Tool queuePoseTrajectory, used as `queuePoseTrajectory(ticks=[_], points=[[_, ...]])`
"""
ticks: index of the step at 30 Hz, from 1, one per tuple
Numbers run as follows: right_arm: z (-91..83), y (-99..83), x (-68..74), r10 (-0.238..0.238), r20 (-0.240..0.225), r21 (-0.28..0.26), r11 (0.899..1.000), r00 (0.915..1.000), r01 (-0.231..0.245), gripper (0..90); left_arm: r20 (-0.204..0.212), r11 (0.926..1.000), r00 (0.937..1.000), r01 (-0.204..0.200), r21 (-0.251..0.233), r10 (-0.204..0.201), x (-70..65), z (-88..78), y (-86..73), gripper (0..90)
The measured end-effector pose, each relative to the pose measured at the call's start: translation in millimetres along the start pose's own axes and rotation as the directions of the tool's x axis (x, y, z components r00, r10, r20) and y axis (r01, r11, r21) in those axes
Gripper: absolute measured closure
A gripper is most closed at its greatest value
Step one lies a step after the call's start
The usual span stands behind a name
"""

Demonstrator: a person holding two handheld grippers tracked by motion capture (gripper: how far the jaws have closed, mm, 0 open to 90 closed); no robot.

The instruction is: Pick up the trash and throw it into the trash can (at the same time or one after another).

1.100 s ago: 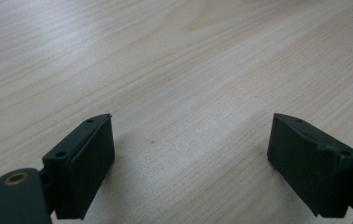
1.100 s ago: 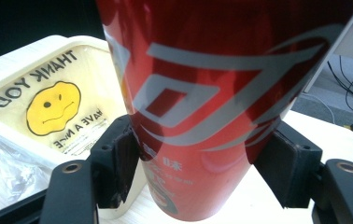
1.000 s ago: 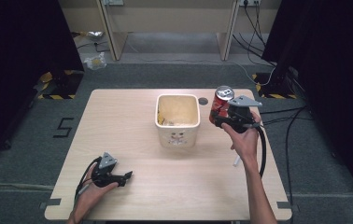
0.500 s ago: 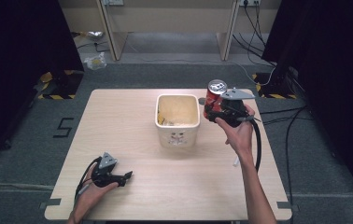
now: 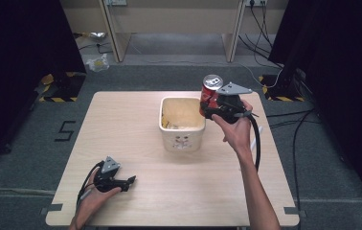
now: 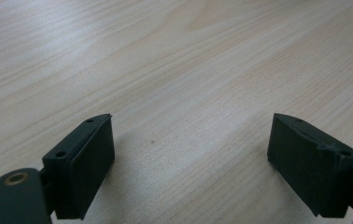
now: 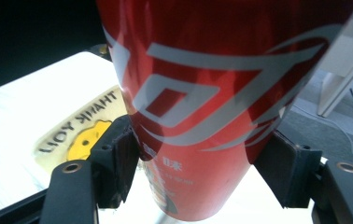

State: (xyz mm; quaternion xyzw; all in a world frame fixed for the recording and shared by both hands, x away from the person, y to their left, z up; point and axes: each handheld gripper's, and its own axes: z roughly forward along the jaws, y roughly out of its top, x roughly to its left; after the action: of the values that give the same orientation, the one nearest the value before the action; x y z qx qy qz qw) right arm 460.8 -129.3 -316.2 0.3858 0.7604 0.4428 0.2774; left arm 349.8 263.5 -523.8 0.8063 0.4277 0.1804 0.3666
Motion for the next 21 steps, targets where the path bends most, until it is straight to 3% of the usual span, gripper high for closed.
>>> queuePoseTrajectory(ticks=[21], points=[[39.0,5.2,24.5,-0.009,-0.088,0.037,0.999,0.9961,0.013,34.1,0.0,1.0,1.0,-0.002,0.0,0.002,0.2,0.0,0.0,14.0]])
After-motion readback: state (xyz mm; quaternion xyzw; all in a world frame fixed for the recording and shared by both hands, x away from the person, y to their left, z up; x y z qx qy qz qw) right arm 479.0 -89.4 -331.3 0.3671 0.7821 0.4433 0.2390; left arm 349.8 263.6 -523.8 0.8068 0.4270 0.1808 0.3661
